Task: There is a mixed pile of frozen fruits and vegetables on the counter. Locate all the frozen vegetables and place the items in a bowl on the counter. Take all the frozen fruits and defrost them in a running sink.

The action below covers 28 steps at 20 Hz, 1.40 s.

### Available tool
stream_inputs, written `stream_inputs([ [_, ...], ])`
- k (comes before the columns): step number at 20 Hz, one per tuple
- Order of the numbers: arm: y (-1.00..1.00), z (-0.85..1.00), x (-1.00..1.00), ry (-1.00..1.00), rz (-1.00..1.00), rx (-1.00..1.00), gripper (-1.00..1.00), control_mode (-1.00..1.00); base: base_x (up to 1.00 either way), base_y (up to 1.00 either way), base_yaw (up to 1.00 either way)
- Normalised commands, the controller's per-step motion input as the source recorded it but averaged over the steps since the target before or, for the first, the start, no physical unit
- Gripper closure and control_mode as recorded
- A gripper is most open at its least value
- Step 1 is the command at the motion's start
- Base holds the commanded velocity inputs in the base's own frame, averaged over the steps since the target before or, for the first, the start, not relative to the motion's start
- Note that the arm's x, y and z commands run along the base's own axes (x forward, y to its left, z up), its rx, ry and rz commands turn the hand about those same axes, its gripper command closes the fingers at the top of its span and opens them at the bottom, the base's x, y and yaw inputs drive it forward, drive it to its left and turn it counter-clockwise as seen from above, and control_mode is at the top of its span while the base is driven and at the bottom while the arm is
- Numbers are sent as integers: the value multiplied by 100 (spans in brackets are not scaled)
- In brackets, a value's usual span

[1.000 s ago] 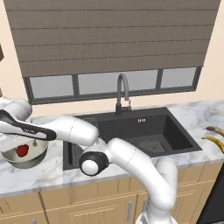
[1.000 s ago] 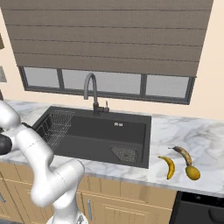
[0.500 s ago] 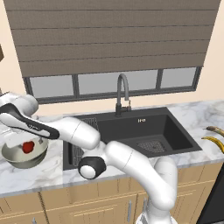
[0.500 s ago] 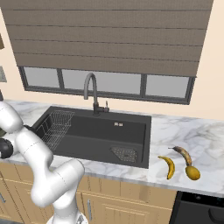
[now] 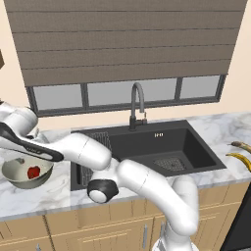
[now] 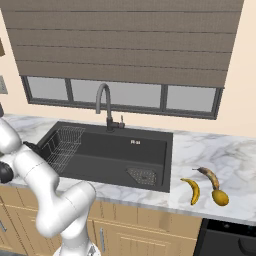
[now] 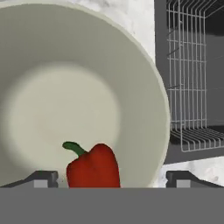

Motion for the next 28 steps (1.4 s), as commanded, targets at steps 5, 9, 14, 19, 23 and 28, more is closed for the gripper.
stream_inputs([
  [5,-21,-25,3,-6,-7,43,-100,-100,0,0,0],
  [9,-59,27,-8,-2,-3,17,-100,-100,0,0,0],
  [14,-69,59,-30,-14,5,-1,-100,-100,0,0,0],
  [19,-74,24,-43,2,9,-8,-100,-100,0,0,0],
  [23,-57,-7,-25,33,0,-20,-100,-100,0,0,0],
  [28,-56,-27,-11,45,0,-22,-100,-100,0,0,0],
])
